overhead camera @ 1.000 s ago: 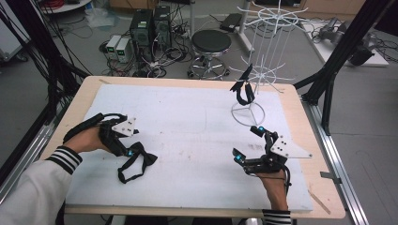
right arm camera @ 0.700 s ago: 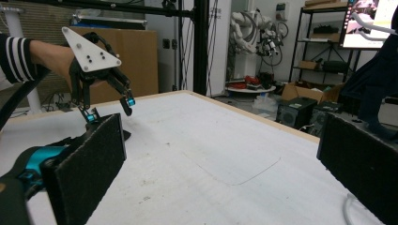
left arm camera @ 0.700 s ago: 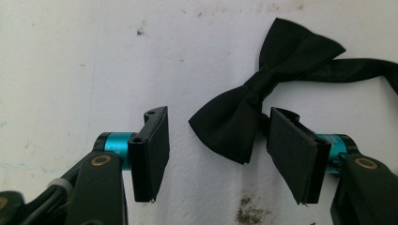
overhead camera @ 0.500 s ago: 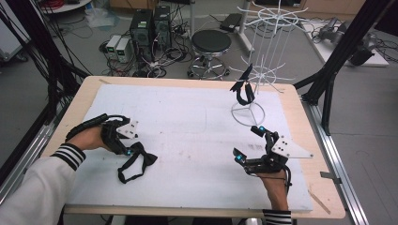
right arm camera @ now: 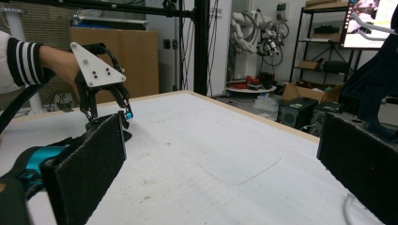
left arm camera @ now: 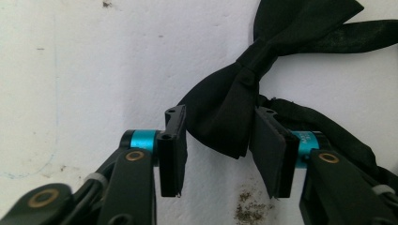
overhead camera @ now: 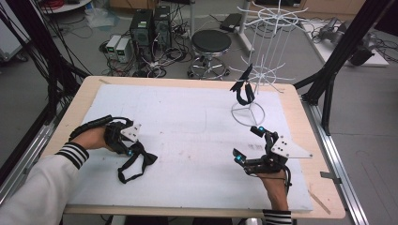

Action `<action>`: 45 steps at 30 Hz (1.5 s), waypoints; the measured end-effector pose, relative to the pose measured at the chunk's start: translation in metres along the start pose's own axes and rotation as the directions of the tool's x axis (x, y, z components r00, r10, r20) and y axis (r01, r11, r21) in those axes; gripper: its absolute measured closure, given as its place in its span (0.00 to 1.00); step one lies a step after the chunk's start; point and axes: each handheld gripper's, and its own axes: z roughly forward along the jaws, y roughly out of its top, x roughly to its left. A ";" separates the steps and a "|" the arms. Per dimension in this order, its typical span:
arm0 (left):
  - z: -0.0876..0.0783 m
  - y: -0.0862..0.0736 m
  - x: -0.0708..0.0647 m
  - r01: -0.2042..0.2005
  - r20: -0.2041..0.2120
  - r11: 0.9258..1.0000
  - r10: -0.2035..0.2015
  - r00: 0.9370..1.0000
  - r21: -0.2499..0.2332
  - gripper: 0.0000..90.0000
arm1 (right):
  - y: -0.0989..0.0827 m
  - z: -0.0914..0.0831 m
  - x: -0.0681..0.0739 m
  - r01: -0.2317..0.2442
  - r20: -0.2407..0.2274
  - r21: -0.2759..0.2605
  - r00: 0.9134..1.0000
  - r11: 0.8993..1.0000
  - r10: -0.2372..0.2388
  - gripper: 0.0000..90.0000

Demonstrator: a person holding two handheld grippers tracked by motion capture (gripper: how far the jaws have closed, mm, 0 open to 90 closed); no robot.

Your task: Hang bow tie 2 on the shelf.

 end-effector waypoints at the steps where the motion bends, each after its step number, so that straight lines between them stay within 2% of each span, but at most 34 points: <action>1: 0.001 0.000 0.000 0.002 0.003 1.000 -0.002 1.000 0.002 0.66 | 0.000 0.000 0.000 0.004 0.002 0.001 1.000 1.000 -0.004 0.01; 3: 0.002 0.000 0.000 0.008 0.004 1.000 -0.008 1.000 0.004 0.68 | 0.000 0.000 0.000 0.003 0.001 0.000 1.000 1.000 -0.003 0.01; 8: 0.005 0.001 0.000 0.003 0.019 1.000 -0.003 1.000 0.022 0.80 | 0.000 0.001 0.000 0.009 0.000 0.006 1.000 1.000 -0.009 0.01; 11: 0.006 0.002 0.001 0.033 0.010 0.999 -0.033 0.999 0.036 0.91 | -0.001 0.001 0.000 0.011 0.001 0.005 1.000 1.000 -0.011 0.01; 13: 0.007 0.002 0.002 0.043 0.013 0.998 -0.044 0.999 0.041 0.93 | -0.001 0.001 0.000 0.010 0.001 0.005 1.000 1.000 -0.010 0.01; 17: 0.004 0.002 0.002 0.043 0.005 0.998 -0.043 0.999 0.041 0.95 | -0.001 0.000 0.000 0.002 0.000 0.007 1.000 1.000 -0.002 0.01; 23: 0.000 -0.002 0.001 0.088 -0.047 0.996 -0.087 0.995 0.006 0.95 | -0.002 0.002 0.000 0.005 -0.002 0.012 1.000 1.000 -0.005 0.01; 25: -0.002 -0.003 0.002 0.096 -0.047 0.995 -0.096 0.994 0.006 0.95 | -0.002 0.003 0.001 0.004 -0.003 0.014 1.000 1.000 -0.004 0.01; 26: -0.002 -0.004 0.001 0.100 -0.062 0.995 -0.100 0.993 0.000 0.95 | -0.002 0.003 0.001 0.005 -0.003 0.015 1.000 1.000 -0.005 0.01; 29: -0.004 -0.005 0.000 0.121 -0.065 0.992 -0.122 0.990 -0.031 0.95 | -0.002 0.003 0.001 0.008 -0.006 0.018 1.000 1.000 -0.008 0.01; 33: -0.009 -0.002 0.000 0.140 -0.063 0.987 -0.145 0.987 -0.081 0.95 | -0.003 0.005 0.001 -0.003 -0.015 0.039 1.000 0.999 0.004 0.01; 37: -0.014 0.001 -0.001 0.168 -0.060 0.975 -0.178 0.982 -0.144 0.95 | -0.003 0.009 0.004 0.014 -0.038 0.074 0.999 0.997 -0.011 0.01; 39: -0.016 0.003 -0.002 0.184 -0.053 0.970 -0.194 0.979 -0.160 0.94 | -0.002 0.012 0.005 0.011 -0.049 0.088 0.999 0.996 -0.007 0.01; 40: -0.017 0.004 -0.002 0.179 -0.054 0.971 -0.190 0.980 -0.158 0.94 | -0.002 0.012 0.005 0.003 -0.053 0.098 0.999 0.995 0.003 0.01; 43: -0.019 0.006 -0.002 0.215 -0.045 0.955 -0.228 0.973 -0.202 0.94 | -0.001 0.013 0.006 -0.004 -0.062 0.103 0.998 0.995 0.011 0.01; 44: -0.020 0.006 -0.002 0.218 -0.041 0.954 -0.231 0.972 -0.207 0.94 | -0.001 0.014 0.005 -0.002 -0.064 0.099 0.998 0.995 0.009 0.01; 45: -0.019 0.006 -0.002 0.240 -0.031 0.942 -0.254 0.967 -0.236 0.94 | -0.001 0.014 0.005 -0.003 -0.065 0.104 0.998 0.995 0.010 0.01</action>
